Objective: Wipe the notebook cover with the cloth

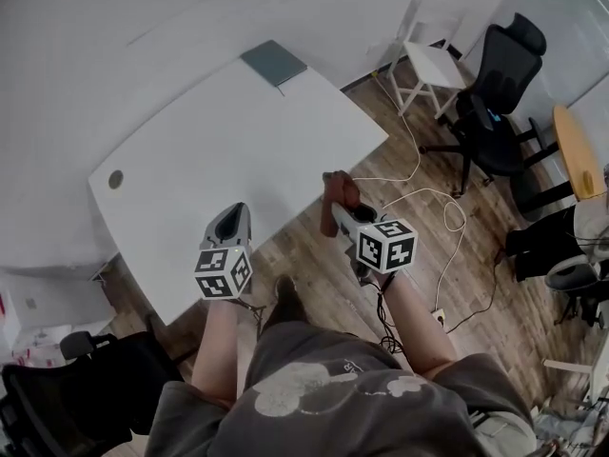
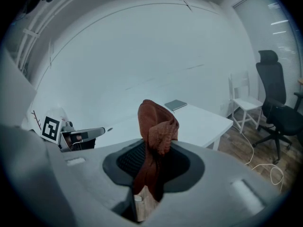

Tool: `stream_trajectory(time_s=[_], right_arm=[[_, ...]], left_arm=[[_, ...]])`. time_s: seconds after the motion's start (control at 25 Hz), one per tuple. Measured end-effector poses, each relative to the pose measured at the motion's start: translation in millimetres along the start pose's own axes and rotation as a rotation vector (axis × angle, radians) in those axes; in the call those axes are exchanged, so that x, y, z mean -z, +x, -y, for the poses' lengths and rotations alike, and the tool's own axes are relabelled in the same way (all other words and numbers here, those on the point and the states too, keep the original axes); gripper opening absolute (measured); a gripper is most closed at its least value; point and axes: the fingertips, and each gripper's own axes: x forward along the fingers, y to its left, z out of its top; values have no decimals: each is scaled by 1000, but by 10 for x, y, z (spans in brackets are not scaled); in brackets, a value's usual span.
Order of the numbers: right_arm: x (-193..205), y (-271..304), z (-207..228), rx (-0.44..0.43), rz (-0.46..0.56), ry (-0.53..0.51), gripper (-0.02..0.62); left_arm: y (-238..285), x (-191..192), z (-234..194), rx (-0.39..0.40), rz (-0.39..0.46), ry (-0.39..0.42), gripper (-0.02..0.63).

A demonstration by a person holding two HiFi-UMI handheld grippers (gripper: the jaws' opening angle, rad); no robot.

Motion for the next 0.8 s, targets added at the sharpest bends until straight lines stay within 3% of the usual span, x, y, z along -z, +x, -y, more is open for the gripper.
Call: stream_trajectory(time_s=[0.4, 0.8], right_arm=[[-507, 802, 75, 17, -8, 16, 106], [-632, 1185, 164, 58, -28, 24, 106]], left_arm=[[540, -424, -538, 19, 6, 10, 6], [907, -435, -840, 54, -7, -28, 6]])
